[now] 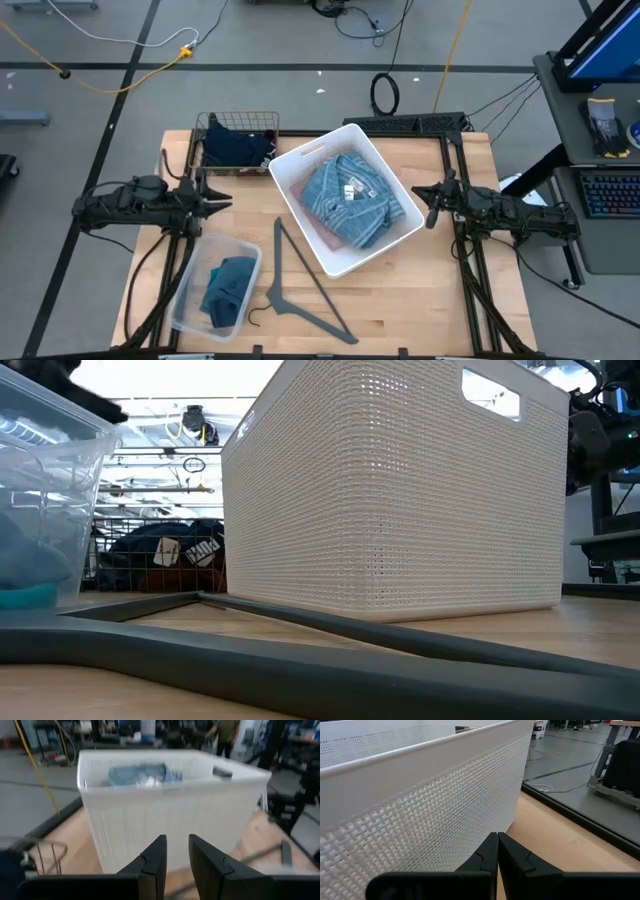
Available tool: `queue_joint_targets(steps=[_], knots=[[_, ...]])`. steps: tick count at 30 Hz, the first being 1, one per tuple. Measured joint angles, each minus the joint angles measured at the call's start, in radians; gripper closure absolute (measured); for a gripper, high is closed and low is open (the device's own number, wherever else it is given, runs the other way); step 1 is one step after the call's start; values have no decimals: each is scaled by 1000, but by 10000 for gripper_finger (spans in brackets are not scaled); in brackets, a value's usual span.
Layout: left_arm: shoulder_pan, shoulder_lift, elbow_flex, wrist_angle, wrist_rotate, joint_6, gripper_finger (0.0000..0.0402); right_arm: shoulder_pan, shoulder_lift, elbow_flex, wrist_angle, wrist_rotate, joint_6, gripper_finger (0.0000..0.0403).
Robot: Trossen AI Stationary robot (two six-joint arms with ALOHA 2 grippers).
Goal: Pick & Place Cloths
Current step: Return to Home Position
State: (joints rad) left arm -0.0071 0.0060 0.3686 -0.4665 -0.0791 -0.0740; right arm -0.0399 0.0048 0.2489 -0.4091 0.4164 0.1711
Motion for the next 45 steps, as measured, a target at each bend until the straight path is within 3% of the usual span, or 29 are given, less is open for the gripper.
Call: queue_joint_targets(steps=[6,21,33,45], knots=[[0,2,-60,48,9,7,321,0,0,0,0,1,9,401],[0,0,-354,485,53,-60,321,0,0,0,-3,1,23,399],[0,24,-353,475,30,-169,321,0,0,0,-7,2,26,399],[0,27,-354,479,30,-170,321,0,0,0,-7,-1,26,399]])
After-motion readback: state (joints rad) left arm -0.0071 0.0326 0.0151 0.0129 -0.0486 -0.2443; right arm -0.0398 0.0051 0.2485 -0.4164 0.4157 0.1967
